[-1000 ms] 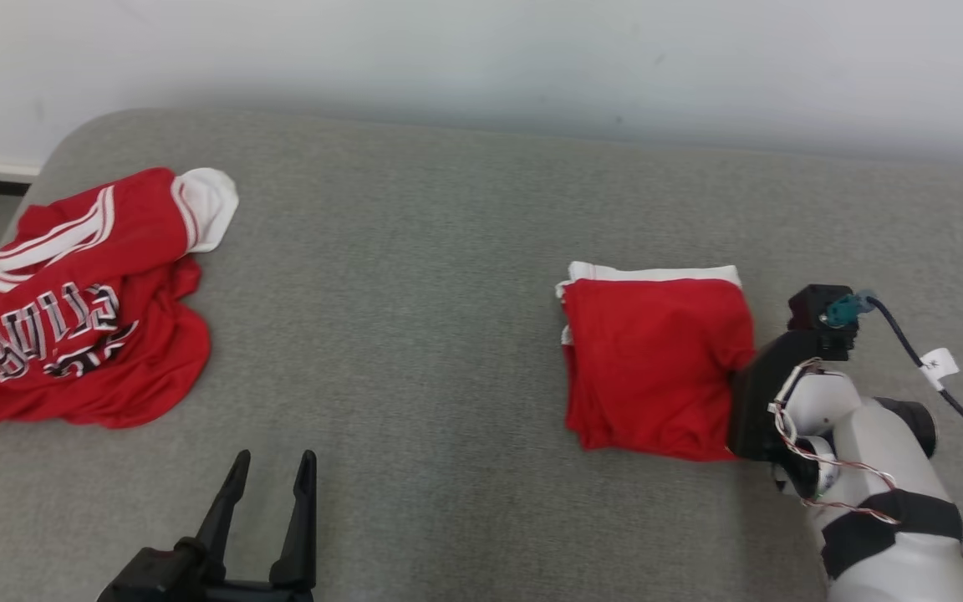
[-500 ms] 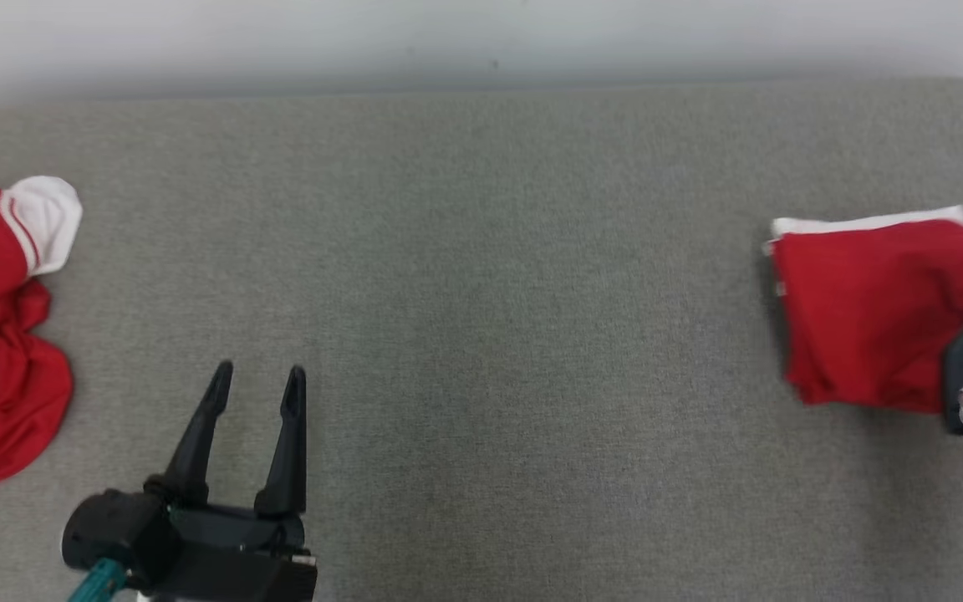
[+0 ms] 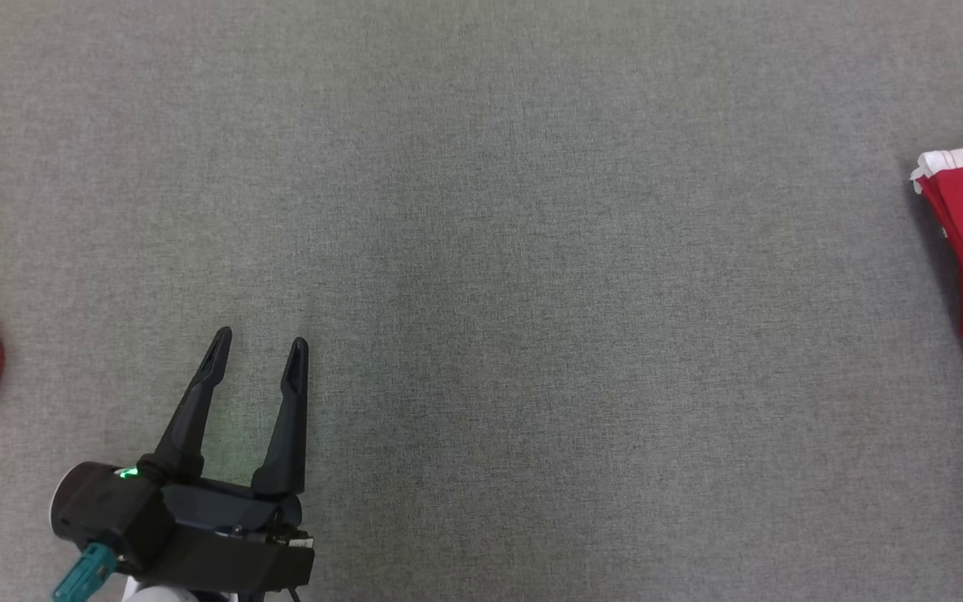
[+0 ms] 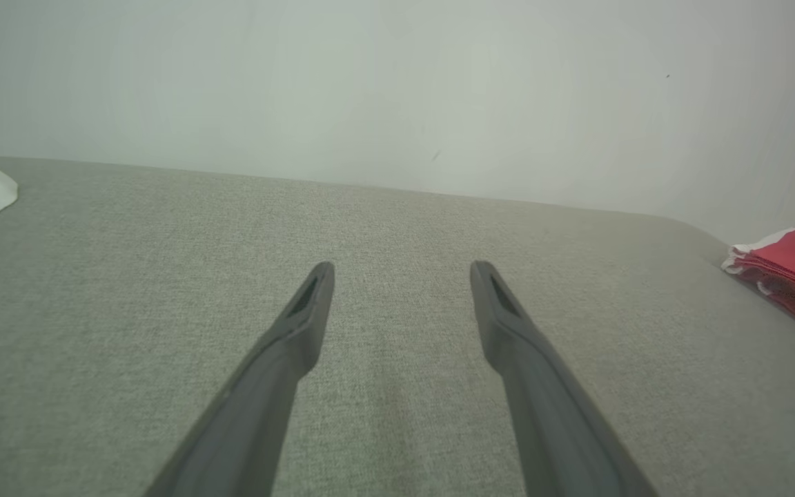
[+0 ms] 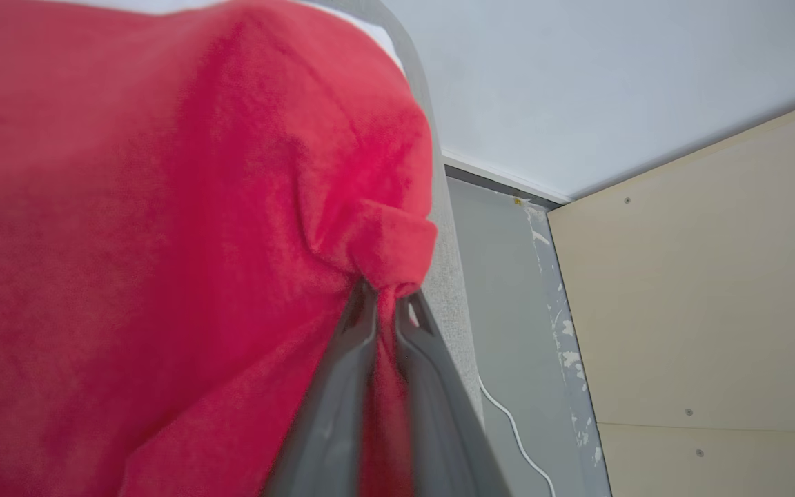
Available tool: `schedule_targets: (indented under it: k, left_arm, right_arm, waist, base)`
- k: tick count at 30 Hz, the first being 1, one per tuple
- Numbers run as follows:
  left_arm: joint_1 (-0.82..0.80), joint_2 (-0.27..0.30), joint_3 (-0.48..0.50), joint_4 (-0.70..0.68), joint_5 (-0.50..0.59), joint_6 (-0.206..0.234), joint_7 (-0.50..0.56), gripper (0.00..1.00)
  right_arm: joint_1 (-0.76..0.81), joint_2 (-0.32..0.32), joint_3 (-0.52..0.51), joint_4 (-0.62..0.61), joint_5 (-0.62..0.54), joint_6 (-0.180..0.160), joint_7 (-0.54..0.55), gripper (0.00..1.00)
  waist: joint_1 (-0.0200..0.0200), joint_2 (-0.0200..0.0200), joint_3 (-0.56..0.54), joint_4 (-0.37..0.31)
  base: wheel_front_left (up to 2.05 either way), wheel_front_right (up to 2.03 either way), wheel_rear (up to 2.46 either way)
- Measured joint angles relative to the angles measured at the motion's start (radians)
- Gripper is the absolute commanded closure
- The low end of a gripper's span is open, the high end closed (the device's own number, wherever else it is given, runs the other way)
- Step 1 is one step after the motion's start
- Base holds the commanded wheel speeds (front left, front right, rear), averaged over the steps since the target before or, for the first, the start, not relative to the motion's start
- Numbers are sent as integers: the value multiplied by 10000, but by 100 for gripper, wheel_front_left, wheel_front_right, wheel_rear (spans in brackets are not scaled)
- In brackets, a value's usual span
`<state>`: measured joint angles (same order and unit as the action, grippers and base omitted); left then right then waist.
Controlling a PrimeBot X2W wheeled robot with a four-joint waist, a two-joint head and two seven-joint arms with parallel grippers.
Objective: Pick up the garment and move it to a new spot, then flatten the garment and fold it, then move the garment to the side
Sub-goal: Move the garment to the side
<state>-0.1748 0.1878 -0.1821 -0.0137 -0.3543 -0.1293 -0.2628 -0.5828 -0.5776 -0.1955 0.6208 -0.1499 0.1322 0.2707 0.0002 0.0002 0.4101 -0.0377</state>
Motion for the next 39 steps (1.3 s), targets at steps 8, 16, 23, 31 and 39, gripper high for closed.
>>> schedule_targets:
  k: [8, 16, 23, 31, 39]
  left_arm:
    - [-86, -119, -92, 161, -19, 0, 0, 0]
    - [267, -362, -54, 360, -173, 0, 0, 0]
    - [967, -489, 50, 1160, 10, 0, 0, 0]
    - [1844, -729, 905, 1292, 570, 102, 0, 0]
    - [2141, -892, 1538, 1336, 1018, 102, 0, 0]
  right_arm:
    - [-67, 267, -140, -330, -652, 0, -167, 0]
    - [720, 711, -385, -1076, -646, 0, -527, 0]
    - [2105, 2196, -458, -2913, 566, -2, -1611, 0]
    - [4381, 4500, 378, -4692, 1808, -2, -2606, 0]
    - [5162, 5089, 1480, -4711, 2731, -2, -3478, 0]
  waist:
    - [-1, 0, -170, -20]
    - [-2, -1, -964, -48]
    - [-4, -3, -2043, -22]
    - [-6, -4, -3369, 36]
    - [-6, -4, -4191, 79]
  base:
    - [0, 0, 0]
    - [0, 0, 0]
    - [0, 0, 0]
    - [0, 0, 0]
    - [0, 0, 0]
